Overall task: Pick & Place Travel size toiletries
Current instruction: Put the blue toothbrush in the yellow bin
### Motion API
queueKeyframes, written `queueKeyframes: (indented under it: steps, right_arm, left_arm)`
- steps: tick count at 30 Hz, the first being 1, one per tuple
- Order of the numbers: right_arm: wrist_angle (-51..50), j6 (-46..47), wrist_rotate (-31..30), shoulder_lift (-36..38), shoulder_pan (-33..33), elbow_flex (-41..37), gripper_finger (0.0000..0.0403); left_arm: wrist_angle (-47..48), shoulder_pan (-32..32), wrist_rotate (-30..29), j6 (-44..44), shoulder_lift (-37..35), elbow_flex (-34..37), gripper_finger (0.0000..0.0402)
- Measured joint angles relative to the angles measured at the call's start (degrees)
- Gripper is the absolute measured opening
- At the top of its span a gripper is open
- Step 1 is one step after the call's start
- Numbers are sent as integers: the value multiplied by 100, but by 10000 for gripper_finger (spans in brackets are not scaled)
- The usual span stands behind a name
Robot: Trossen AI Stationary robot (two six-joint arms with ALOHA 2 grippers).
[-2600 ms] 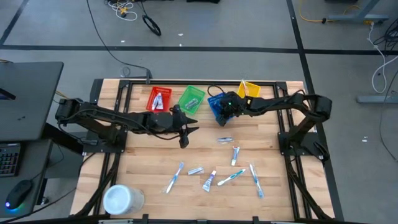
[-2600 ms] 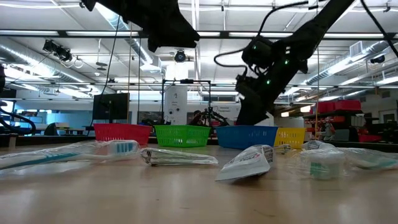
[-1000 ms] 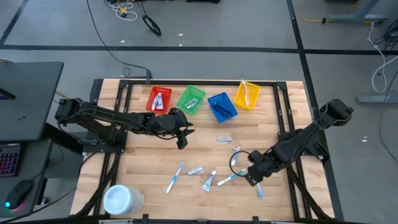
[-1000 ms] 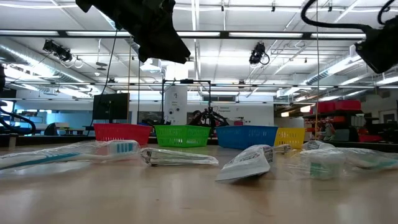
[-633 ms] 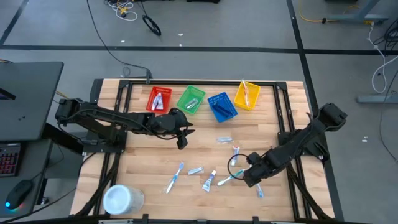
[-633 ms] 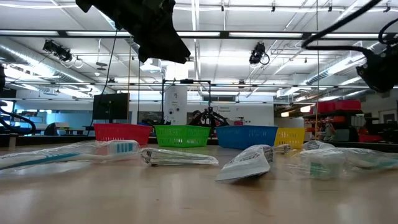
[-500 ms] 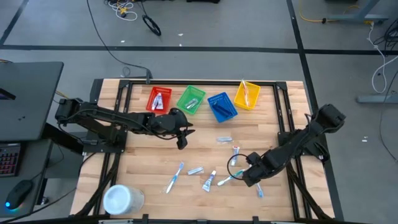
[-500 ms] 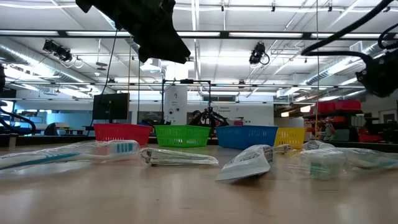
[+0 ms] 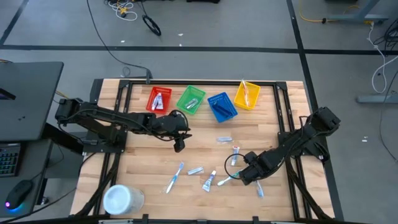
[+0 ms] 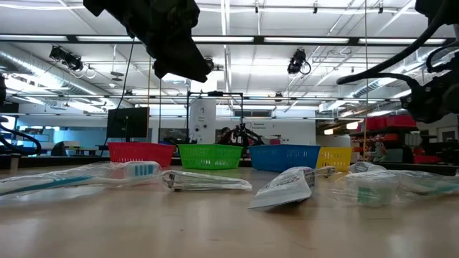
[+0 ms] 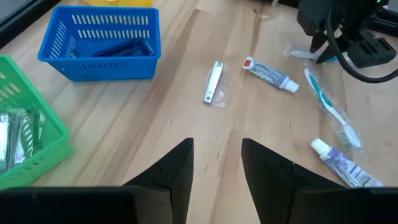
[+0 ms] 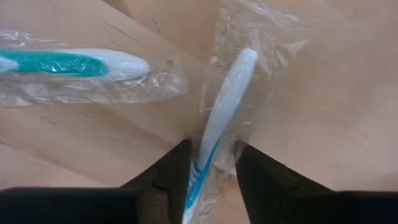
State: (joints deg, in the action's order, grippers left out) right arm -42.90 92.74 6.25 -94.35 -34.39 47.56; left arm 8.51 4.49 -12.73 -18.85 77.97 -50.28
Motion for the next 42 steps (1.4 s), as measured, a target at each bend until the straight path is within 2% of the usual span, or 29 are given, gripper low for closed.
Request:
queueKeyframes:
  steps: [8,14,19,24,29,32,37,42]
  right_arm:
    - [-200,-69,-4,20,37,-9,40]
    - [-403,-277,-207,571,85,-46,27]
    - [-1053,-281,-937,1280,196,-42,25]
    - [-1554,-564,-2295,1966,507,-40,24]
    - [-1663,-1343,-3794,2393,1110,-38,24]
    - [-1660,-1914,-4327,2486,1618,-38,23]
    - [-1480,-2923,-4703,2494,2620,-38,23]
    - [-902,-4200,-4407,2494,3569,-36,23]
  left_arm:
    - [-13,-4,-9,-2,0,0,143]
    - [-23,-4,-11,26,0,0,143]
    - [-26,-4,-11,42,0,0,143]
    - [-46,-4,-11,42,0,1,143]
    - [-72,-4,-9,44,0,2,143]
    - [-74,-4,-10,19,0,2,143]
    - [-72,-4,-9,111,0,2,143]
    - [-73,-4,-9,120,0,2,143]
